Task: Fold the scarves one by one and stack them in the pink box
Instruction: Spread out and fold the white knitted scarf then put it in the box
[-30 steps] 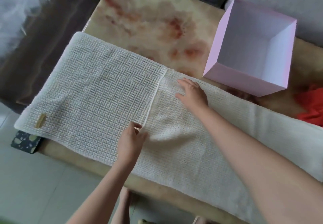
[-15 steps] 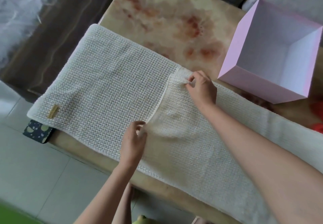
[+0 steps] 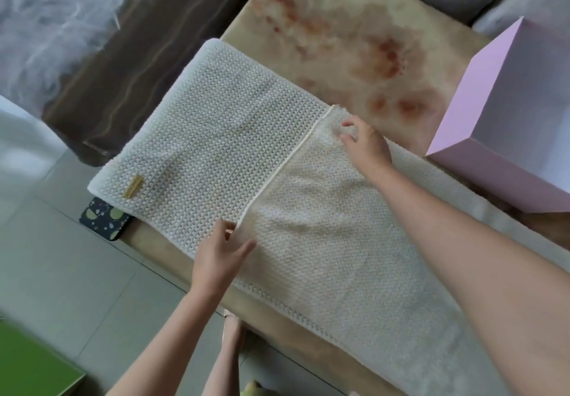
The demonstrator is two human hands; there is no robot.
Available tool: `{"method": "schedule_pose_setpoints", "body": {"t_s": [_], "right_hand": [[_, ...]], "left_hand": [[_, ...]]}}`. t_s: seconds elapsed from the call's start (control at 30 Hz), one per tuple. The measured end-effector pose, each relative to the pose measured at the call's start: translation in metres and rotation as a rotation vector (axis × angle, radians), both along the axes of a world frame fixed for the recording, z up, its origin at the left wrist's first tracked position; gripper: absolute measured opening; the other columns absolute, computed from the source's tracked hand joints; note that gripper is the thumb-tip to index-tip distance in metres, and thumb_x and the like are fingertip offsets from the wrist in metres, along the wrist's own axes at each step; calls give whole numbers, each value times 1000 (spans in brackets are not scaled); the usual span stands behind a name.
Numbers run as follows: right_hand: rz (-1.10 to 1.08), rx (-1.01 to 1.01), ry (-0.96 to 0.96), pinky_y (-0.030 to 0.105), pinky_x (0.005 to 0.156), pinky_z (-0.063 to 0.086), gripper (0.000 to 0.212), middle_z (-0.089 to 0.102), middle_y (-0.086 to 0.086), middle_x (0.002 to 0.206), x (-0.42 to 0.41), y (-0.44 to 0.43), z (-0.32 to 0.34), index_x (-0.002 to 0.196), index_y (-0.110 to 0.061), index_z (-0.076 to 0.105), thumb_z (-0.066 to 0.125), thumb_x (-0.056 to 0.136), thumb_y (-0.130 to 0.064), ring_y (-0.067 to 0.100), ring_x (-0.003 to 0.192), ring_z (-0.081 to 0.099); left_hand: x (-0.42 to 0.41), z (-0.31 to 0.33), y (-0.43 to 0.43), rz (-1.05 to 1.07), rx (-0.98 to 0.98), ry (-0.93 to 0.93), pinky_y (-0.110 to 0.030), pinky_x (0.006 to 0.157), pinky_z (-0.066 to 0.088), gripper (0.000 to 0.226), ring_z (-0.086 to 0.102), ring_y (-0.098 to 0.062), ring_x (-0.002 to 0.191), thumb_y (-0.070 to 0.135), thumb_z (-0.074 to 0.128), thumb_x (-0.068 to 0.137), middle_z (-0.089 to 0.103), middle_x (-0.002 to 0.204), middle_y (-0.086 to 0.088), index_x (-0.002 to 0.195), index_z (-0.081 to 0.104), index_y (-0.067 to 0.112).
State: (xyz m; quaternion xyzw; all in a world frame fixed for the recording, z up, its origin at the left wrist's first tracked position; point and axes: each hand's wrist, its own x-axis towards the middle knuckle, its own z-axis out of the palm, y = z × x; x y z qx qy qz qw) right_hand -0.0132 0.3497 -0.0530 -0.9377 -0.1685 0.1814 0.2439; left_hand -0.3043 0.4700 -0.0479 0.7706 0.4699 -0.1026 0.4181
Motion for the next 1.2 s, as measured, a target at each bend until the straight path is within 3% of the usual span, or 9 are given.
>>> {"method": "schedule_pose_setpoints", "body": {"t_s": [0.13,0.23,0.37,0.43,0.53,0.8,1.0,1.13,1.2], "right_hand": [[50,-121,72,33,99,37,59,47,6,141,16,10,-1,139,-19,38,64,86,-15,27,125,45],[137,-220,-135,33,98,31,45,56,9,126,23,16,2,126,-14,51,68,84,-20,29,120,42],[156,-206,-244,33,84,33,17,63,12,108,25,24,9,100,-11,66,60,85,-15,31,107,47],[74,-123,-226,32,73,36,13,66,13,101,23,36,17,94,-15,68,62,84,-20,32,99,54],[29,-22,-230,28,63,30,15,70,10,94,17,63,32,93,-15,68,62,85,-25,30,91,61],[-28,209,-142,26,66,34,18,60,-9,80,16,159,47,95,-19,66,62,83,-31,13,81,55],[27,284,-75,29,68,42,16,61,-9,78,15,209,36,89,-16,67,64,82,-29,11,79,55],[43,349,-71,26,63,38,9,56,-14,68,14,242,34,84,-20,67,64,82,-29,6,74,52],[58,373,-54,23,63,37,7,53,-16,65,15,257,34,80,-22,64,64,82,-29,5,72,50]], "left_hand": [[-20,-1,1,66,-51,-31,-31,71,46,18,58,-10,88,31,70,81,62,91,11,91,59,22],[-29,-5,7,136,-115,-69,-30,69,45,11,60,-9,80,28,72,80,65,81,9,78,62,22],[-33,-3,12,285,-209,-165,-25,67,48,9,61,-11,77,26,69,84,67,79,4,79,66,19],[-30,2,11,359,-155,-219,-11,61,43,7,58,-5,76,24,66,87,65,81,5,80,63,21],[-22,6,18,448,-87,-269,-7,61,39,7,54,1,79,24,61,90,62,84,9,84,59,21],[-12,13,93,832,-8,-443,-15,69,44,5,59,2,80,22,60,92,64,85,11,87,59,20],[-34,0,144,936,106,-382,-20,81,45,7,62,-9,90,25,64,88,68,96,1,90,63,19],[-31,2,174,946,184,-378,-1,68,40,6,60,-6,86,22,62,89,66,92,4,92,63,17],[-28,3,188,980,190,-393,1,65,39,7,59,-4,84,22,62,90,65,91,5,93,63,16]]}}
